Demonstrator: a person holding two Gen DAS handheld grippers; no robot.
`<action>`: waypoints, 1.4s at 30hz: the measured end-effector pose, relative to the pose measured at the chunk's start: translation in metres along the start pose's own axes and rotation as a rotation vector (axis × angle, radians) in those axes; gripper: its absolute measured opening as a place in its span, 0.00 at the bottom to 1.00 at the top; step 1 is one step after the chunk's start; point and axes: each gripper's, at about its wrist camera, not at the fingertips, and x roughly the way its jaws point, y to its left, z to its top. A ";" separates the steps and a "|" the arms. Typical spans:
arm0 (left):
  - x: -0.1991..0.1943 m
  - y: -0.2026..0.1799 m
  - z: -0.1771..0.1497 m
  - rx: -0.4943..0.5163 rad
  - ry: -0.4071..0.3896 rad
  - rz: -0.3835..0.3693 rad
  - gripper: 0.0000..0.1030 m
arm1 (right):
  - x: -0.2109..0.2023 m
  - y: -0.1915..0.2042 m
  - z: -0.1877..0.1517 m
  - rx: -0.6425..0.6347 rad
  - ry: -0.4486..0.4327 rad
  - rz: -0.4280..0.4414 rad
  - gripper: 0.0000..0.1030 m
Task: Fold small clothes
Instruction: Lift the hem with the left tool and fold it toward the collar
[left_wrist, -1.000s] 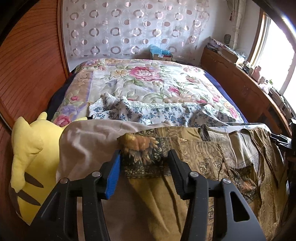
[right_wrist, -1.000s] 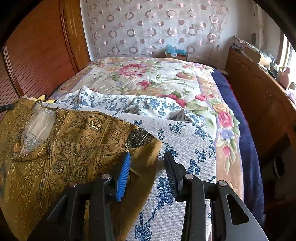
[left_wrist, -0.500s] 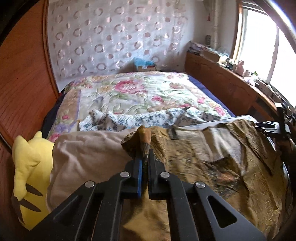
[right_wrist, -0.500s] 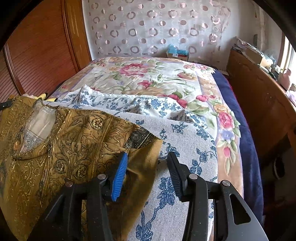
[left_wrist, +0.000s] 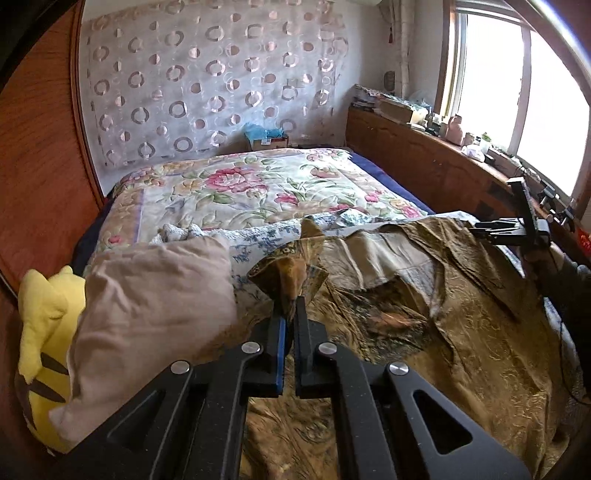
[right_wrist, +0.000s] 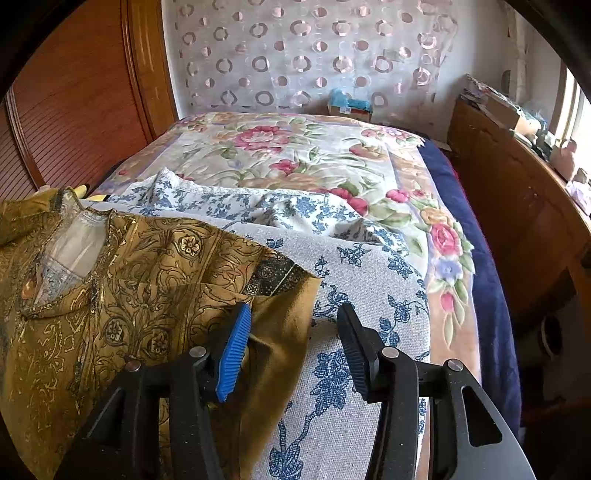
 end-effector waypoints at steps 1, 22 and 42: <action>-0.003 -0.002 -0.001 0.005 -0.007 0.003 0.04 | 0.000 0.002 0.000 0.002 0.003 -0.003 0.46; -0.074 -0.016 -0.031 0.003 -0.124 0.048 0.03 | -0.151 0.066 -0.037 -0.120 -0.288 0.073 0.02; -0.143 0.016 -0.118 -0.144 -0.183 0.075 0.03 | -0.224 0.050 -0.195 -0.010 -0.262 0.105 0.01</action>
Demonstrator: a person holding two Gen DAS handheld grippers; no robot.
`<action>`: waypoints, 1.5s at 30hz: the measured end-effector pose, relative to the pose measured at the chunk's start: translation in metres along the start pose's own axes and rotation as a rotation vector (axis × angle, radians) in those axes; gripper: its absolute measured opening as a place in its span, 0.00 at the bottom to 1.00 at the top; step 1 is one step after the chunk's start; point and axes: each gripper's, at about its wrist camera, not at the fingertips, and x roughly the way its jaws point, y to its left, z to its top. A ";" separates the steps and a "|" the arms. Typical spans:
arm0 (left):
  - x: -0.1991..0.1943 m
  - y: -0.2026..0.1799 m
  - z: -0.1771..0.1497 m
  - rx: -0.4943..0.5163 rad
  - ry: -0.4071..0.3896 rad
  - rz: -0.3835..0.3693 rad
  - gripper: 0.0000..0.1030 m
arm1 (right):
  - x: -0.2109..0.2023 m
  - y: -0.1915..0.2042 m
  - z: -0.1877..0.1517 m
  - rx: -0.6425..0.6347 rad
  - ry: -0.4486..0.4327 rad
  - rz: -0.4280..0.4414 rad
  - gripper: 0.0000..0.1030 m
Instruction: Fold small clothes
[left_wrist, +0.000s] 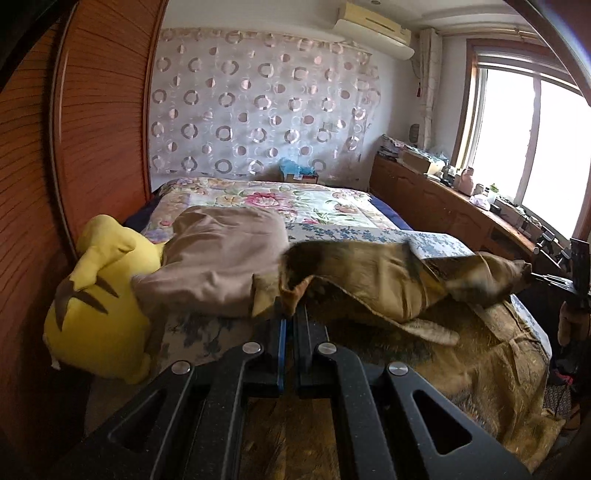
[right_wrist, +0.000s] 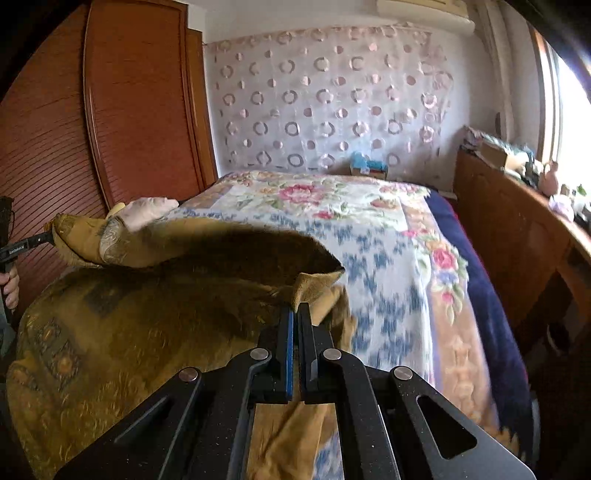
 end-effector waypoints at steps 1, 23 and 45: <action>-0.004 0.000 -0.002 -0.001 -0.004 0.004 0.03 | -0.004 -0.001 -0.003 0.011 0.005 0.002 0.01; -0.060 0.012 -0.013 -0.033 -0.037 0.027 0.02 | -0.075 0.007 -0.002 -0.024 0.047 -0.022 0.01; -0.069 0.016 -0.008 0.011 -0.005 0.094 0.45 | -0.074 0.018 -0.023 -0.060 0.112 -0.010 0.08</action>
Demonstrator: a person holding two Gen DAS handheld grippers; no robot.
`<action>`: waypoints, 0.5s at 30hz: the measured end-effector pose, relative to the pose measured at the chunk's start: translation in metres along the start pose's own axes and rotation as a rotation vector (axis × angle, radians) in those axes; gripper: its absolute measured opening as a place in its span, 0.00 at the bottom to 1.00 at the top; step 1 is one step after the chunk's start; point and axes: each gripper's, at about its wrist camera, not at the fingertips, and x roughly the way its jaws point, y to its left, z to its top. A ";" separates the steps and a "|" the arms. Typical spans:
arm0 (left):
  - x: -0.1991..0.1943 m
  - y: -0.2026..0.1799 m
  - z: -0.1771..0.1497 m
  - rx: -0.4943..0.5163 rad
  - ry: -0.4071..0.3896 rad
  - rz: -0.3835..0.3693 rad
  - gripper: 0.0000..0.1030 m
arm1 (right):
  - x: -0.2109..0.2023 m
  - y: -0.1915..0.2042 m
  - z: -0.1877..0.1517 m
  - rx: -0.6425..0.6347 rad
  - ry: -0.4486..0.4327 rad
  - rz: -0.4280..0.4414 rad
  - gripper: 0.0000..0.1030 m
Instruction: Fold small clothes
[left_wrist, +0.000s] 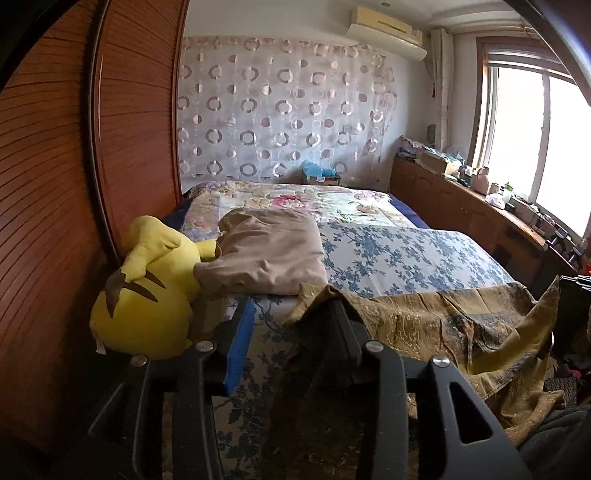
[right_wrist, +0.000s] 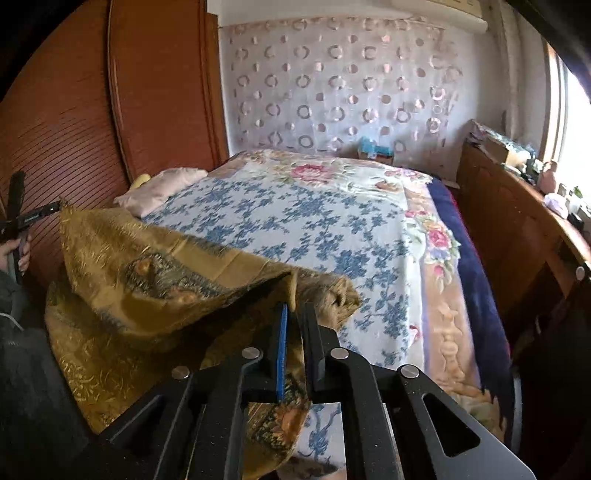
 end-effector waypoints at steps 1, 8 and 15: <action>-0.002 0.001 0.001 0.001 -0.006 0.004 0.48 | 0.000 0.001 0.001 0.000 -0.004 -0.006 0.08; -0.009 0.010 0.009 -0.017 -0.039 0.013 0.72 | -0.001 0.004 0.007 -0.005 -0.025 -0.047 0.31; 0.014 0.012 0.029 -0.007 -0.029 0.030 0.74 | 0.015 0.003 0.010 -0.017 -0.034 -0.065 0.37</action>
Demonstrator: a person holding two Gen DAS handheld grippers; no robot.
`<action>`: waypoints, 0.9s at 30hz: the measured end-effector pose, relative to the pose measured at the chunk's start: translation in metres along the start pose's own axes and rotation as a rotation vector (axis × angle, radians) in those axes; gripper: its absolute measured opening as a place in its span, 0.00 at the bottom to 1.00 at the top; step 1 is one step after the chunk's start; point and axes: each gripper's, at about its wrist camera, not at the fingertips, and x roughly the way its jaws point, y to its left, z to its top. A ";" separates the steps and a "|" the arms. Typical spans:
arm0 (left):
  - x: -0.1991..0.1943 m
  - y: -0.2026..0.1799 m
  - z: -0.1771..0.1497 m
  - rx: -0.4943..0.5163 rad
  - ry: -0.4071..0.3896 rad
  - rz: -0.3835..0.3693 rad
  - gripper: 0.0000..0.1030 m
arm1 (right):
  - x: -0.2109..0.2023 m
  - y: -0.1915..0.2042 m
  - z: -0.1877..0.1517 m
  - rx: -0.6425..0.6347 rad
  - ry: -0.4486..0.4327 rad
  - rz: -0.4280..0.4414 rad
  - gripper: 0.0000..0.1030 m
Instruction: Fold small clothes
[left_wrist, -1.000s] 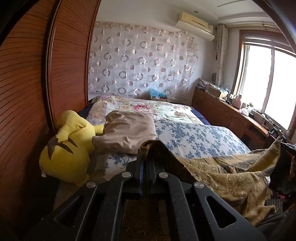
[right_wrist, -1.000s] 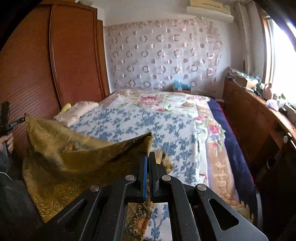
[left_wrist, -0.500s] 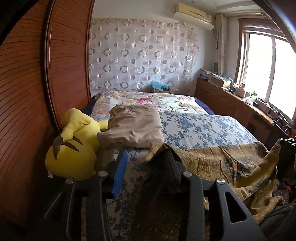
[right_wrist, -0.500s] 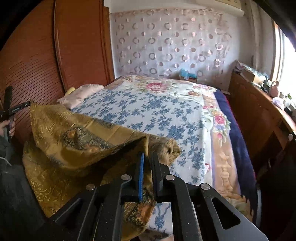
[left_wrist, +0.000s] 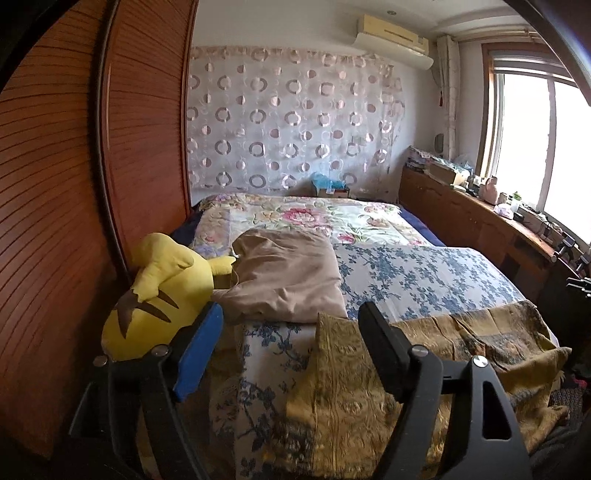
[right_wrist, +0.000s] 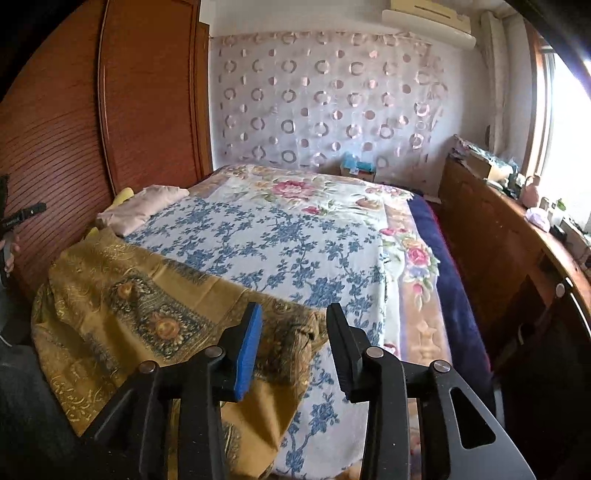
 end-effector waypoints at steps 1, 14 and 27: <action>0.006 0.000 0.002 0.000 0.007 -0.003 0.74 | 0.006 0.001 0.001 -0.001 0.002 0.003 0.37; 0.106 -0.007 0.006 0.066 0.194 -0.021 0.74 | 0.099 -0.006 0.002 0.017 0.119 0.013 0.49; 0.149 -0.021 -0.039 0.088 0.386 -0.060 0.74 | 0.149 -0.021 -0.014 0.085 0.230 -0.020 0.59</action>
